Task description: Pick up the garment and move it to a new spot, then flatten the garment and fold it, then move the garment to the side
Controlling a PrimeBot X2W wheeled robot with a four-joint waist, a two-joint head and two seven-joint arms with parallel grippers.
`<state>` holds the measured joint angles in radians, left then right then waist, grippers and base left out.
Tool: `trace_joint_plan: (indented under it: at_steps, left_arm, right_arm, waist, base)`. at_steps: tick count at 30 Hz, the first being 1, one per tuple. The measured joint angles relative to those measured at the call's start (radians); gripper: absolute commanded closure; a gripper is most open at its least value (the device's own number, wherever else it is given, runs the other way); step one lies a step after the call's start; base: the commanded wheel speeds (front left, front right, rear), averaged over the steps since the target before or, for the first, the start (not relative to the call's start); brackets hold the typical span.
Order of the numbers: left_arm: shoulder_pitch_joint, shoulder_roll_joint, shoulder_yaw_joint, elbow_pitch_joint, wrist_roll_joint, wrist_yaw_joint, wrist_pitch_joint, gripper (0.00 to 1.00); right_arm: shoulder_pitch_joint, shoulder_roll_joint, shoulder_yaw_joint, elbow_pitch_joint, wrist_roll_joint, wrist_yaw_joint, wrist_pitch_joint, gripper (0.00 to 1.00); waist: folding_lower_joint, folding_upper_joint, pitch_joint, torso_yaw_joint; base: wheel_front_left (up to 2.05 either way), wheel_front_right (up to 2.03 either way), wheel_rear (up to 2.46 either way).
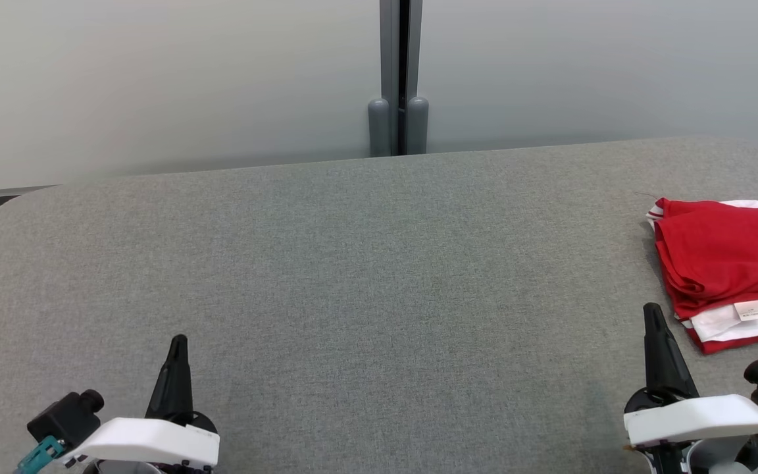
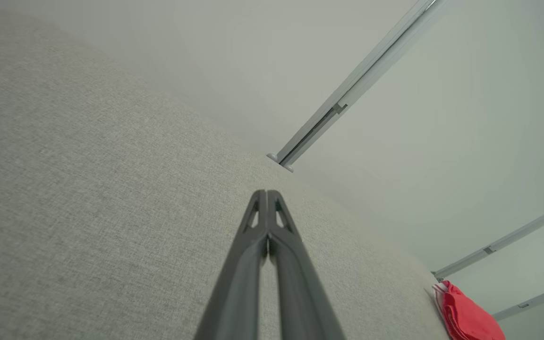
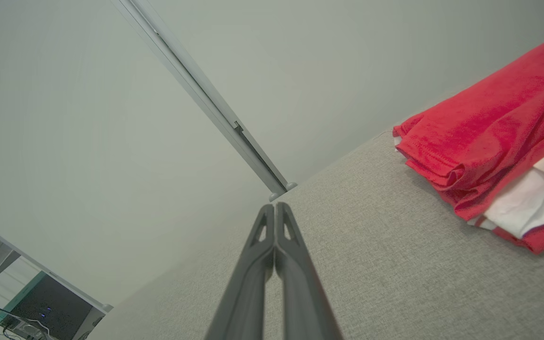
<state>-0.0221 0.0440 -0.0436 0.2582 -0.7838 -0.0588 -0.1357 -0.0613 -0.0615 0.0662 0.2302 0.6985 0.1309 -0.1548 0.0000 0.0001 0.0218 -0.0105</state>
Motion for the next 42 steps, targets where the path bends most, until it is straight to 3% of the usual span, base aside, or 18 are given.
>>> trace_joint_plan:
  at_steps: [42]
  left_arm:
    - [-0.043,0.002,0.082,-0.006,-0.432,-0.037,0.131,1.0]
  right_arm:
    - [-0.02,-0.009,-0.073,0.007,0.496,0.0,0.121,1.0]
  waist:
    - [0.0,0.0,-0.008,0.004]
  base:
    - [0.0,0.0,0.0]
